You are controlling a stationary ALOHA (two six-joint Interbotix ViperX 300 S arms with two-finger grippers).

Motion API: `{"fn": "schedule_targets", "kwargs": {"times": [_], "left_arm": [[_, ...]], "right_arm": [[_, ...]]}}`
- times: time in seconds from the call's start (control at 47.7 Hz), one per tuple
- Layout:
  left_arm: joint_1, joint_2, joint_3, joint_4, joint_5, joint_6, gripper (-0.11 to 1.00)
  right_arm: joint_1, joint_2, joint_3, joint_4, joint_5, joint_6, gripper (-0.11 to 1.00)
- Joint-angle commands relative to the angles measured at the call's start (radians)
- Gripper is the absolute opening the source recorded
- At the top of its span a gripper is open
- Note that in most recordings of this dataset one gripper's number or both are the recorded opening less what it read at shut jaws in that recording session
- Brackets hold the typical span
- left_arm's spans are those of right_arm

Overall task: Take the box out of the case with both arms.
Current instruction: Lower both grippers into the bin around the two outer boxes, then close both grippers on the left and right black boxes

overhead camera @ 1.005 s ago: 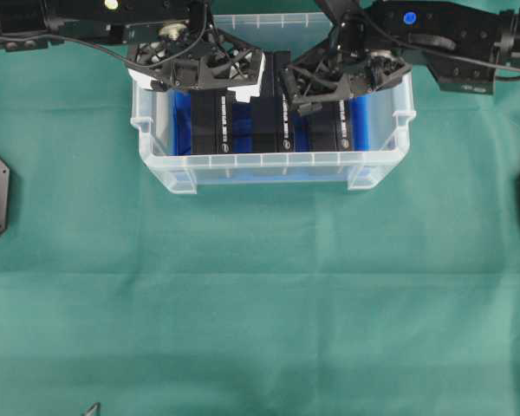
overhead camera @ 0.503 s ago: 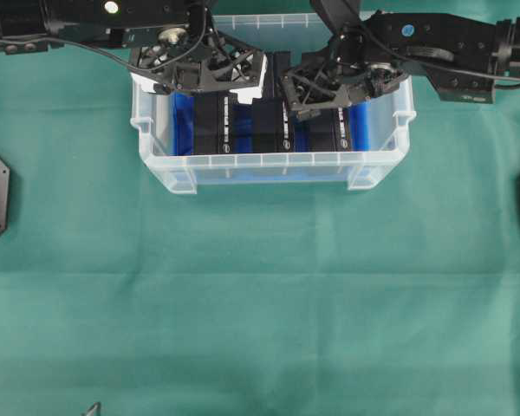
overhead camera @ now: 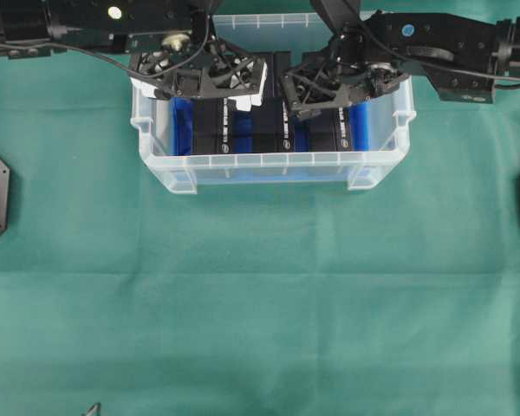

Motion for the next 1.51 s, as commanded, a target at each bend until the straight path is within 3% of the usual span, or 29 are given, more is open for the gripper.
{"fn": "schedule_targets", "kwargs": {"times": [0.0,0.105,0.943,1.152,1.487], "left_arm": [[-0.002,-0.008,0.003,0.002,0.021,0.006,0.72],[-0.003,-0.008,0.000,0.000,0.021,0.012,0.66],[-0.005,-0.015,-0.051,-0.003,0.035,0.014,0.66],[-0.005,-0.029,-0.121,-0.003,0.087,0.020,0.66],[-0.008,-0.031,-0.285,0.000,0.215,0.054,0.66]], "right_arm": [[-0.005,-0.011,0.005,0.002,0.005,0.020,0.85],[-0.005,-0.011,0.008,-0.002,0.000,0.038,0.67],[-0.003,-0.017,-0.020,-0.003,-0.012,0.043,0.67],[-0.006,-0.049,-0.095,-0.009,0.043,0.041,0.67],[-0.006,-0.086,-0.232,-0.061,0.193,0.026,0.67]]}}
